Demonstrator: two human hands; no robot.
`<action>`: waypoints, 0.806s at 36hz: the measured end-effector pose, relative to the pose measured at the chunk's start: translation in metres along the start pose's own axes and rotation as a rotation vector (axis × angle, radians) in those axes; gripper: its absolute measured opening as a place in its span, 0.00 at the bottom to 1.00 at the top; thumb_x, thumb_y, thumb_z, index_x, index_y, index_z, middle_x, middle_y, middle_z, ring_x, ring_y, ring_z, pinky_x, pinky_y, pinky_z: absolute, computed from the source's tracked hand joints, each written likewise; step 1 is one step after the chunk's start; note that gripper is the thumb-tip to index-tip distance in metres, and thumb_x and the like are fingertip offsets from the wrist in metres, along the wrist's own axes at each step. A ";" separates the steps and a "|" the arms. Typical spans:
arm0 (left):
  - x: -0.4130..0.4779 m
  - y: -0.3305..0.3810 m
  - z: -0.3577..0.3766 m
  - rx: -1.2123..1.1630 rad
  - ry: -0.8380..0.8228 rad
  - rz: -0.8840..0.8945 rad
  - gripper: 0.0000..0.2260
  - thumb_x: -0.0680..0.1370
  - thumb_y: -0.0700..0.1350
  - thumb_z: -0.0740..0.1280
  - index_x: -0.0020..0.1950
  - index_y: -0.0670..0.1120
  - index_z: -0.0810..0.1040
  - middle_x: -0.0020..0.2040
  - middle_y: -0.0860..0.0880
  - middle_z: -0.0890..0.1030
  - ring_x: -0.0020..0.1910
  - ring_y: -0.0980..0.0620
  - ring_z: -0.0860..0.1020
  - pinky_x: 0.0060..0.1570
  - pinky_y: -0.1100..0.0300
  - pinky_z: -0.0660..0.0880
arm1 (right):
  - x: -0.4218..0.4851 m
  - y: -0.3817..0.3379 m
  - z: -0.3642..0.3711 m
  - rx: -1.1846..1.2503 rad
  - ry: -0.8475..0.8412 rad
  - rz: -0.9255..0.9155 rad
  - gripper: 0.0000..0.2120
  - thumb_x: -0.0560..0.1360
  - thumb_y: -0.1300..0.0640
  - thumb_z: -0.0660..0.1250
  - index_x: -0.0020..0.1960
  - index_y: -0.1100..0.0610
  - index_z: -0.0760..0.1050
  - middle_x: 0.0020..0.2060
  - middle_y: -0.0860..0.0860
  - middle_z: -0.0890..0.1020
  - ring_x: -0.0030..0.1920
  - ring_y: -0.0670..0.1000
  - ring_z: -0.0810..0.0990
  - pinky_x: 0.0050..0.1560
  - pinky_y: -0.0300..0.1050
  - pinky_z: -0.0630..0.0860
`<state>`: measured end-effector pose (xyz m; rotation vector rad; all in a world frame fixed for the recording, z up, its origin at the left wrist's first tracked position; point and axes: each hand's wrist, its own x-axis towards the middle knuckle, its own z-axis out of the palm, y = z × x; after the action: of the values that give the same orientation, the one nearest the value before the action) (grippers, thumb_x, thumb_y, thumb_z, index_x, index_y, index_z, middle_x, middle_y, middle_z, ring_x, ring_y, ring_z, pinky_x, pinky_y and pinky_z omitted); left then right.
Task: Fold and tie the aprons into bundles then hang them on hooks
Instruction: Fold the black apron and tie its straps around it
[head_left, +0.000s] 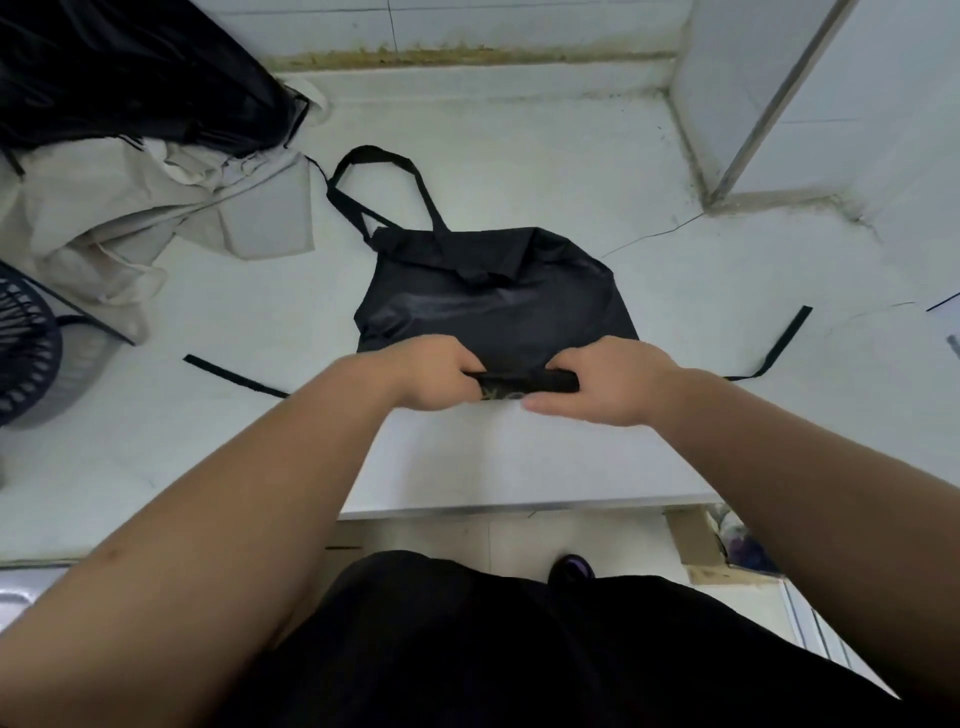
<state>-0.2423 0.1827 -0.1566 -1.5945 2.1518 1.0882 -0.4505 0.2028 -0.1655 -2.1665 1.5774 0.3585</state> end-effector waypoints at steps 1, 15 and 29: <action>-0.001 0.000 -0.004 -0.051 -0.029 -0.011 0.09 0.76 0.46 0.64 0.48 0.41 0.80 0.40 0.46 0.79 0.39 0.49 0.74 0.43 0.57 0.71 | 0.002 0.002 -0.004 -0.003 -0.054 -0.009 0.20 0.71 0.34 0.62 0.51 0.49 0.72 0.42 0.46 0.78 0.46 0.51 0.77 0.44 0.45 0.76; 0.021 -0.019 0.001 0.604 0.418 0.054 0.24 0.82 0.52 0.55 0.77 0.51 0.54 0.71 0.48 0.67 0.67 0.45 0.67 0.64 0.49 0.65 | 0.032 0.002 -0.001 -0.254 0.258 0.169 0.26 0.75 0.50 0.60 0.70 0.54 0.58 0.54 0.54 0.75 0.55 0.58 0.74 0.60 0.53 0.64; 0.045 -0.022 0.013 0.105 0.386 -0.093 0.14 0.83 0.43 0.52 0.68 0.48 0.68 0.63 0.47 0.75 0.60 0.44 0.73 0.64 0.49 0.62 | 0.066 0.010 -0.029 -0.020 -0.035 0.120 0.13 0.76 0.47 0.55 0.36 0.52 0.65 0.37 0.48 0.72 0.44 0.54 0.73 0.42 0.45 0.65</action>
<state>-0.2422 0.1568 -0.2019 -1.9616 2.2891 0.6688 -0.4402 0.1305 -0.1716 -2.0742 1.6953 0.4480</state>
